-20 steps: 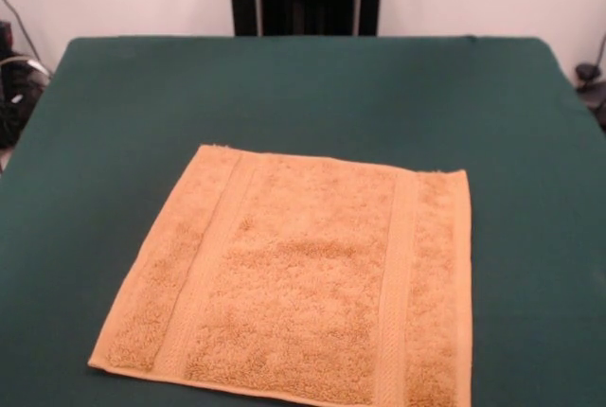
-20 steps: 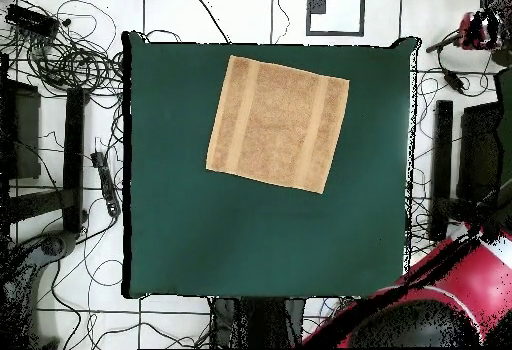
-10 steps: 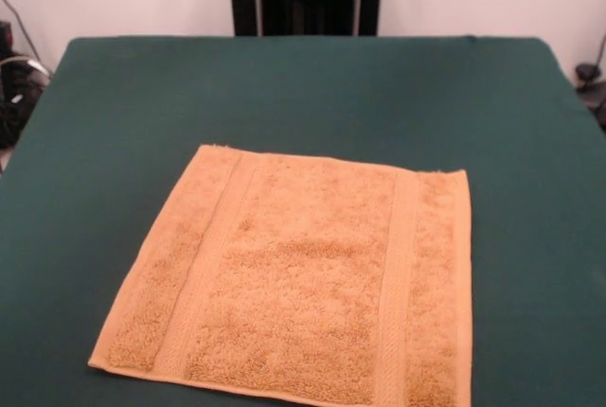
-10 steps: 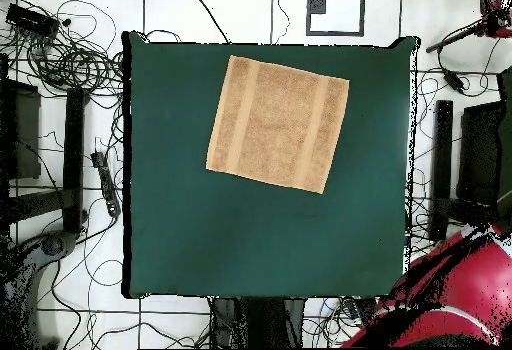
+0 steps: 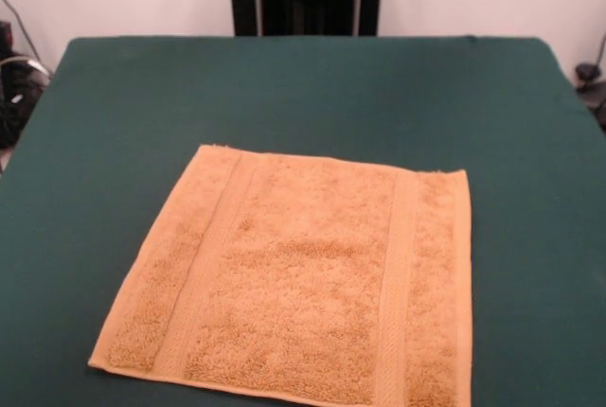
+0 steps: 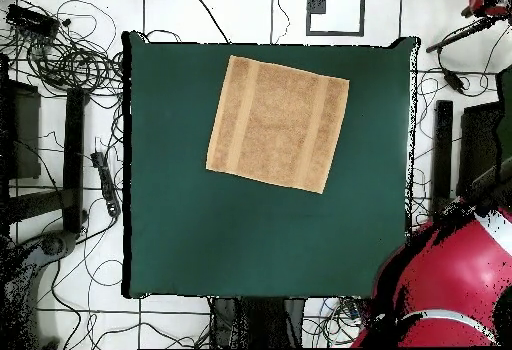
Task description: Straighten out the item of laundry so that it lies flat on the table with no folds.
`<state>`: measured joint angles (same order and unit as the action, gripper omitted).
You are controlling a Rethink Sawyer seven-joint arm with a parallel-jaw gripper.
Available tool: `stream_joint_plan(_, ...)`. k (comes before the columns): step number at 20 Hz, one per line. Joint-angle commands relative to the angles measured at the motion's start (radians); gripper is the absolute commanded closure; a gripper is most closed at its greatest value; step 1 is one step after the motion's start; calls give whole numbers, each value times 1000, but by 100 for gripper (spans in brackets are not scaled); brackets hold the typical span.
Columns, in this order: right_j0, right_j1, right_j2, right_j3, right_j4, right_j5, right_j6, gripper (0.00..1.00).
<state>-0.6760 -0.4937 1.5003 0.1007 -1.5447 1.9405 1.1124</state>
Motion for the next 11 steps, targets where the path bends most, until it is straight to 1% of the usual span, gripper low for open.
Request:
stream_joint_plan(1, 3, 5, 202, 39, -140, 123, 52, 0)
stream_joint_plan(7, -7, 16, 309, 28, -258, 147, 26, 0)
stream_joint_plan(8, -9, 13, 300, 33, -248, 152, 28, 0)
stream_joint_plan(11, -11, 15, 328, 33, -276, 160, 10, 0)
